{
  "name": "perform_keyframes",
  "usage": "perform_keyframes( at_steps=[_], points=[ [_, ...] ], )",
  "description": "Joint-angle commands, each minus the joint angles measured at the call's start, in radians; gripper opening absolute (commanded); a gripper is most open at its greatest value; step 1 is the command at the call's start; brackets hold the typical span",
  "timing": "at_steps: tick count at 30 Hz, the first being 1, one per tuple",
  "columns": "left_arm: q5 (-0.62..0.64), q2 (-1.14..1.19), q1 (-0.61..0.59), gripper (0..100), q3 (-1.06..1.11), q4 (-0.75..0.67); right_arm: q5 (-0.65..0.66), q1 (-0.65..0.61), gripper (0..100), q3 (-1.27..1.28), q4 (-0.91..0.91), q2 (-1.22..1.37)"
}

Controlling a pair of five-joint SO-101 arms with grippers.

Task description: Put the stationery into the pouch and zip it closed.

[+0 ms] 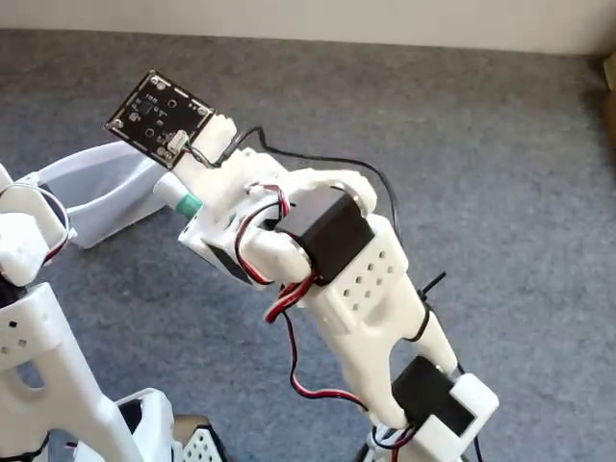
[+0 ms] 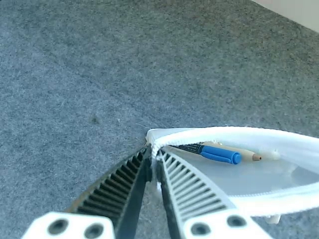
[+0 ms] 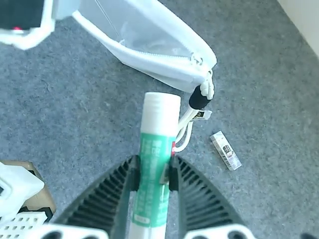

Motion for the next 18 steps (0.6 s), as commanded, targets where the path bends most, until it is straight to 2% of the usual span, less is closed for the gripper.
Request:
perform_keyframes(
  at_steps=[1,7,12,18],
  points=[
    [0.006,0.015,-0.01,1,0.044,0.0,-0.011,-0.018,0.4,-0.013,0.007,-0.058],
    [0.006,0.015,-0.01,1,0.044,0.0,-0.012,-0.064,0.4,0.002,0.013,-0.05],
    [0.006,0.015,-0.01,1,0.044,0.0,-0.011,-0.064,0.4,0.127,0.008,-0.059],
    [0.006,0.015,-0.01,1,0.044,0.0,-0.009,-0.065,0.4,0.14,0.01,-0.059]
  ],
)
